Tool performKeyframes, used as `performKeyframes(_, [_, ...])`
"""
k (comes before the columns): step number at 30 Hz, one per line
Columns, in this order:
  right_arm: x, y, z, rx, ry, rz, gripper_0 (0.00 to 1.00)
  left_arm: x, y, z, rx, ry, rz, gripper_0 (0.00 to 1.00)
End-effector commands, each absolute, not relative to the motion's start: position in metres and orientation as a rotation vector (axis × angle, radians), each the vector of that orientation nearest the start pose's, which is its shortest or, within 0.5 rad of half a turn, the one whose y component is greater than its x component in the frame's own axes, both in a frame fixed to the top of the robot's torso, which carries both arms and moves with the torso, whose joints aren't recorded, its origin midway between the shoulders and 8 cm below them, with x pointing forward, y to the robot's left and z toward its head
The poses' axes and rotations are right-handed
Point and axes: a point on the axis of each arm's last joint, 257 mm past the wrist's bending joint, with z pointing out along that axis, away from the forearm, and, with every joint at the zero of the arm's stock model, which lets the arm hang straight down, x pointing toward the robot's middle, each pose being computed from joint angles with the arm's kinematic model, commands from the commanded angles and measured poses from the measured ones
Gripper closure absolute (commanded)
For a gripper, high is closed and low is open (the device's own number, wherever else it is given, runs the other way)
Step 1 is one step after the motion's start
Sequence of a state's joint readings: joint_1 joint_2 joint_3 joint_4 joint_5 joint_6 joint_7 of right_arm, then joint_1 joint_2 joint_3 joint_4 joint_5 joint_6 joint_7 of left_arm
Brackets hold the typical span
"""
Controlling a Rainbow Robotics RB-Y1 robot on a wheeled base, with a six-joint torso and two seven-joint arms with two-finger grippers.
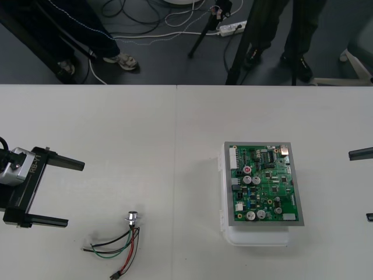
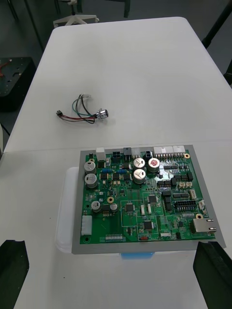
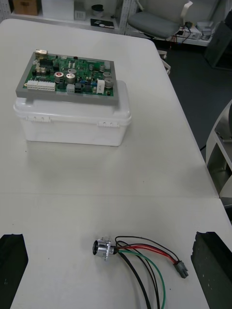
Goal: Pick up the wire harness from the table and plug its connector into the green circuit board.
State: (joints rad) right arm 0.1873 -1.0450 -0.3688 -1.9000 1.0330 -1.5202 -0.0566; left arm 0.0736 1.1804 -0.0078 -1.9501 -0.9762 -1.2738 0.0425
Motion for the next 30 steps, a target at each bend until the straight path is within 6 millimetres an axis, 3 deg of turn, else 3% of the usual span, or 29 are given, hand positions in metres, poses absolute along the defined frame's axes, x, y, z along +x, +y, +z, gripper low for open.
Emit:
performKeyframes(1, [0.278,-0.256,-0.123,-1.661,1.396,0.614,0.0,0.282,0.204,-0.144,1.664,1.475,-0.746,0.0])
performKeyframes(11, [0.278,-0.256,-0.123,-1.661,1.396,0.614,0.0,0.282,0.204,-0.144,1.664,1.475,-0.746,0.0])
performKeyframes(12, [0.268,-0.25,-0.145,-1.612,1.429,0.69,0.0,0.282,0.204,-0.144,1.664,1.475,-0.746,0.0])
performKeyframes(14, [0.266,-0.246,-0.149,-1.6,1.431,0.71,0.0,0.282,0.204,-0.144,1.664,1.475,-0.746,0.0])
performKeyframes(15, [0.267,-0.247,-0.148,-1.606,1.429,0.705,0.0,0.282,0.204,-0.144,1.664,1.475,-0.746,0.0])
performKeyframes(16, [0.267,-0.246,-0.148,-1.601,1.428,0.711,0.0,0.272,0.202,-0.162,1.626,1.514,-0.809,0.0])
performKeyframes(17, [0.266,-0.245,-0.148,-1.603,1.426,0.712,0.0,0.271,0.202,-0.164,1.624,1.517,-0.812,0.0])
performKeyframes(25, [0.266,-0.244,-0.145,-1.587,1.414,0.726,0.0,0.272,0.203,-0.165,1.635,1.507,-0.803,0.0])
performKeyframes(30, [0.265,-0.247,-0.133,-1.494,1.399,0.787,0.0,0.276,0.205,-0.167,1.693,1.482,-0.752,0.0])
